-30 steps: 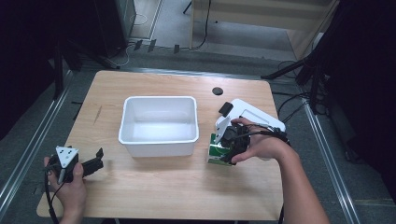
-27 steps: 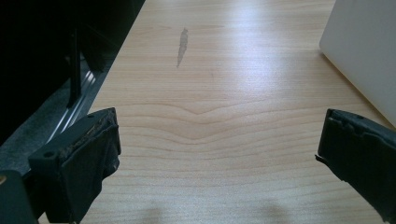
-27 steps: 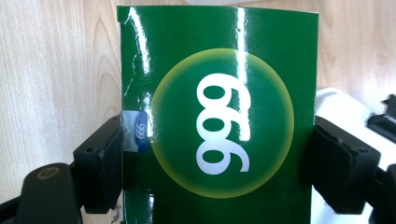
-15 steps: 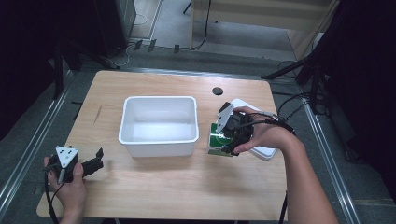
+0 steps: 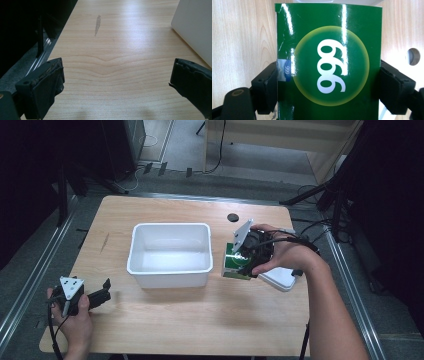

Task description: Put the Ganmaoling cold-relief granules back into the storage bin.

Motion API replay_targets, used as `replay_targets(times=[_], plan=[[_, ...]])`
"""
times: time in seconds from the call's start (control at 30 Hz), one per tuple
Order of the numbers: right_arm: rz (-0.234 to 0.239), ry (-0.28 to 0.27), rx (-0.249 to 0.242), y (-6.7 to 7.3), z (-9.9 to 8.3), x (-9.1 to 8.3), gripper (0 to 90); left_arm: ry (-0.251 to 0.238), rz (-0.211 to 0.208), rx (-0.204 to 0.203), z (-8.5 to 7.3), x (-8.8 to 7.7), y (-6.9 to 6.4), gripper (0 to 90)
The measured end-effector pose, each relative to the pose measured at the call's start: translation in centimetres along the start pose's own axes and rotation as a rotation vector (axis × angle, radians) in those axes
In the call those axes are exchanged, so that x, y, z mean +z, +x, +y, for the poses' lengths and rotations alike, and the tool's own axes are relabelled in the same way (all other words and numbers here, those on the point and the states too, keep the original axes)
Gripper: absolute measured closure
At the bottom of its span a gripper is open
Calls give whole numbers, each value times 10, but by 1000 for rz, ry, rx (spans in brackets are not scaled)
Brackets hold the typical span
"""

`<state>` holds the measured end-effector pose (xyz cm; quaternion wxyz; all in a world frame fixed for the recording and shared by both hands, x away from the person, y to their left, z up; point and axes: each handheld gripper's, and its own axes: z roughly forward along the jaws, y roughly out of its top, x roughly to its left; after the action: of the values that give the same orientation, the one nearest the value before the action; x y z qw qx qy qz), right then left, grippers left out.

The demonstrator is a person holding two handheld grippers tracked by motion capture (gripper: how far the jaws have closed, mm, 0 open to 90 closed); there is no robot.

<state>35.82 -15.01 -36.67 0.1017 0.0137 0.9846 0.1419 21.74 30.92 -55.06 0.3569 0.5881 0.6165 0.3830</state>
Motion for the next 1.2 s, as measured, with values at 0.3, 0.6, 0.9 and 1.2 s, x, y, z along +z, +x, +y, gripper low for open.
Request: replay_targets(times=[0.3,0.6,0.9,1.2], plan=[[7,4,2,-7,7,-8,164,-1,0,-3,0,0,0,0],[-2,-5,2,-16,15,-21,165,-2,-1,-3,0,0,0,0],[-1,-8,6,-24,24,-27,165,-2,-3,-4,0,0,0,0],[1,-29,-16,-30,47,-33,165,-2,-4,-4,0,0,1,0]])
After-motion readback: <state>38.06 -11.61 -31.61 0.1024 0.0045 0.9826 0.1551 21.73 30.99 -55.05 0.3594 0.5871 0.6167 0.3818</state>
